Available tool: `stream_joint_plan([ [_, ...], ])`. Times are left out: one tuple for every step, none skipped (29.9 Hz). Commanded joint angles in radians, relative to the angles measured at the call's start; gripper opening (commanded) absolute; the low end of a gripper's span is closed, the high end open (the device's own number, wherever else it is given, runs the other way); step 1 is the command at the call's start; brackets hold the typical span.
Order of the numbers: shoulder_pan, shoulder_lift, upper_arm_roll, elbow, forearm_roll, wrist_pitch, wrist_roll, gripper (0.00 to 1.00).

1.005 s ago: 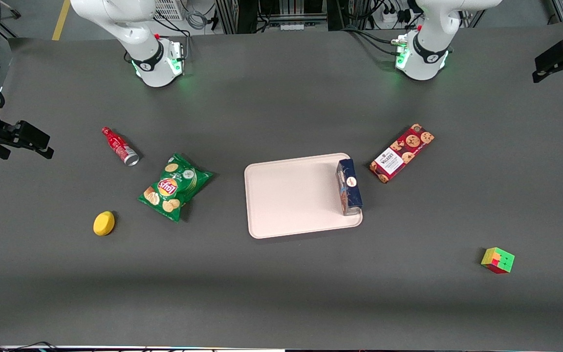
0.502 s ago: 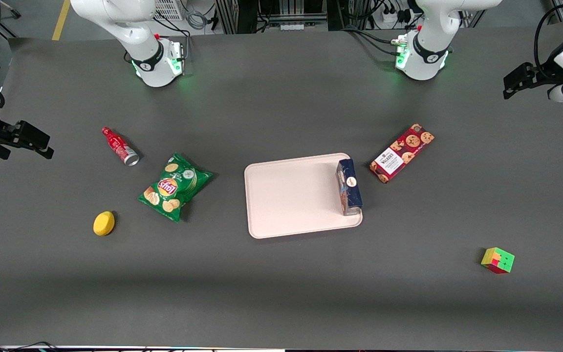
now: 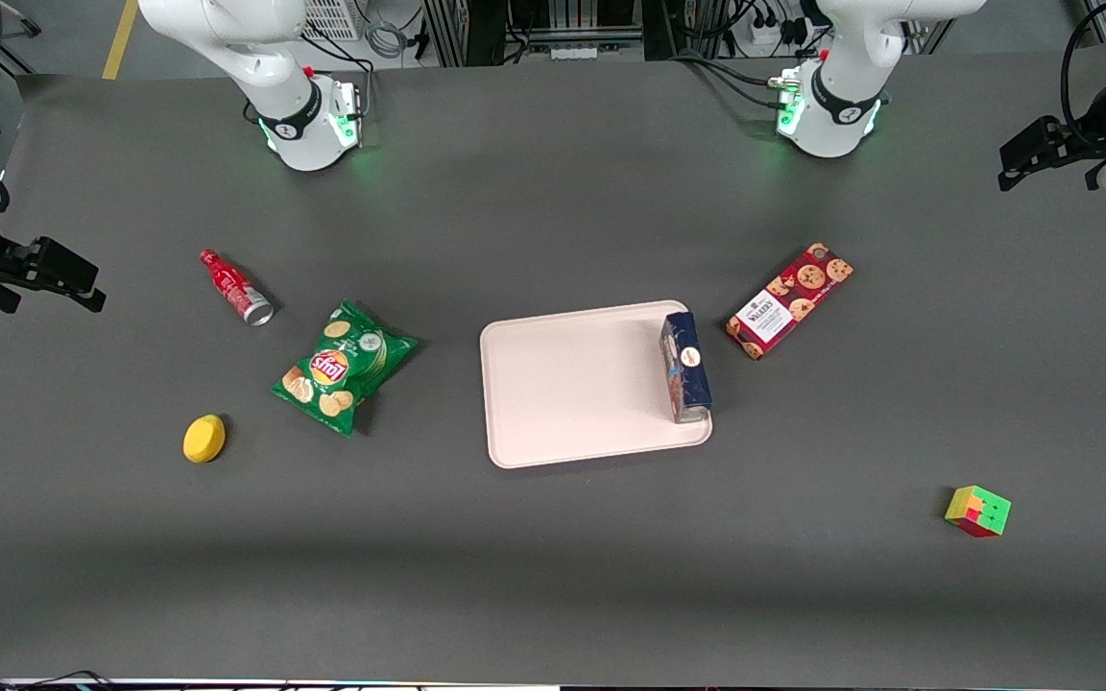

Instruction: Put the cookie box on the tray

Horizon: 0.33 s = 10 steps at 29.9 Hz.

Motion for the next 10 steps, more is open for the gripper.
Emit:
stream_joint_plan([
  [-0.011,-0.019,0.011,-0.012,-0.009,0.013,0.012,1.00],
  [-0.011,-0.019,0.011,-0.012,-0.009,0.014,0.012,1.00],
  [-0.011,-0.019,0.012,-0.012,-0.009,0.014,0.012,1.00],
  [-0.011,-0.018,0.012,-0.010,-0.007,0.014,0.012,1.00],
  [-0.011,-0.019,0.012,-0.010,-0.009,0.014,0.012,1.00],
  [-0.011,-0.019,0.012,-0.010,-0.009,0.014,0.012,1.00],
  [-0.011,-0.019,0.012,-0.010,-0.009,0.014,0.012,1.00],
  [-0.011,-0.019,0.012,-0.010,-0.009,0.014,0.012,1.00],
  [-0.011,-0.019,0.012,-0.010,-0.009,0.014,0.012,1.00],
  [-0.011,-0.019,0.012,-0.009,-0.009,0.014,0.012,1.00],
])
